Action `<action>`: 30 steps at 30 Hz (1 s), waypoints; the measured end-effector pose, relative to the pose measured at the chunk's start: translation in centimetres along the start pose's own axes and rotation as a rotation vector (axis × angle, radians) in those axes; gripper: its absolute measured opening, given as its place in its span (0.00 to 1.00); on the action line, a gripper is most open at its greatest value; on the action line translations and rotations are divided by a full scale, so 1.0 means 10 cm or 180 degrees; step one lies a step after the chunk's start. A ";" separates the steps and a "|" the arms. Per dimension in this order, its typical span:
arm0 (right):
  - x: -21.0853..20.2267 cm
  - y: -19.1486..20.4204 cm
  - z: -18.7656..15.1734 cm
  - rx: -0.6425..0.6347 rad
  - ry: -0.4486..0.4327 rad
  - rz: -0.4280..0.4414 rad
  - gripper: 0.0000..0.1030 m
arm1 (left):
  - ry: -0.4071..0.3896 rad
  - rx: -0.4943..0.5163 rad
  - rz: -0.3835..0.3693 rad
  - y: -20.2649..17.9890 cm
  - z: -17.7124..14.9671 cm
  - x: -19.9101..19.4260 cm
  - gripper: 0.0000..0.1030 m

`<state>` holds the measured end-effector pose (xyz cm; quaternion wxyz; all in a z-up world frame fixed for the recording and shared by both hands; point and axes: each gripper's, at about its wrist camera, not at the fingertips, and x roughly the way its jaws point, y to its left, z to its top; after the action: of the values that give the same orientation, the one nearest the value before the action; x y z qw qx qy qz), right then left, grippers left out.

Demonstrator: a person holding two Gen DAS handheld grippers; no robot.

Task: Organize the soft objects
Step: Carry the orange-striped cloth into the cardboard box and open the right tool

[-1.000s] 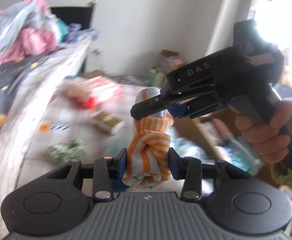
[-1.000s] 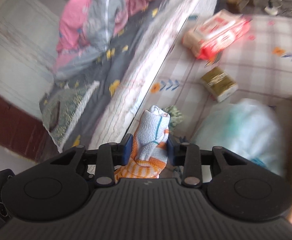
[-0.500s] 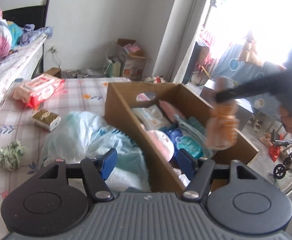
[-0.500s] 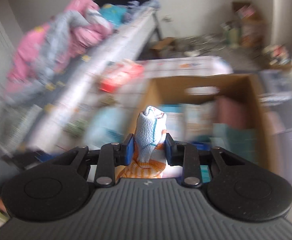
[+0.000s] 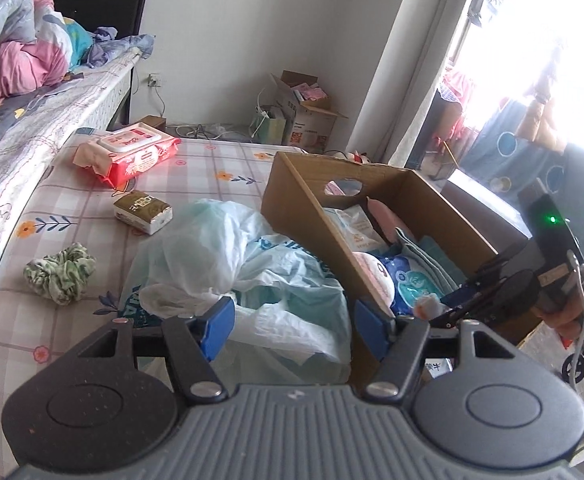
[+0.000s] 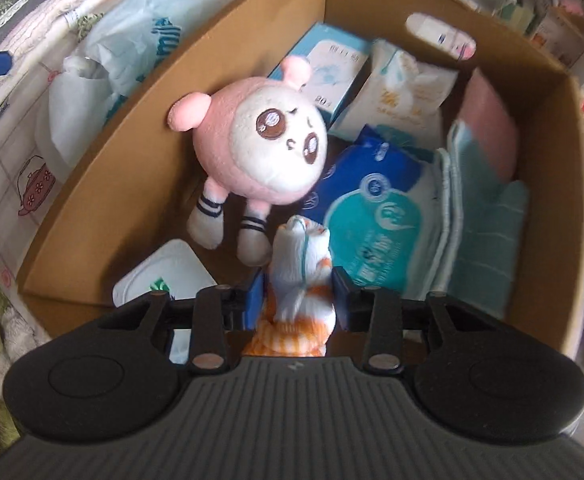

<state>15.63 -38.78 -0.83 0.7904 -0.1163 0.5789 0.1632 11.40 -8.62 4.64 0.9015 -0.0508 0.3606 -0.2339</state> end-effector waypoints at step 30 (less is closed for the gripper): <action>0.24 -0.47 -0.24 0.1685 -0.0212 0.1163 0.52 | 0.0047 -0.0199 -0.0036 0.26 -0.09 0.02 0.66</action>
<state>16.07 -43.68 -3.89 0.7693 0.2046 0.5864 0.1499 11.96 -6.35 3.17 0.8954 -0.0792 0.3741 -0.2280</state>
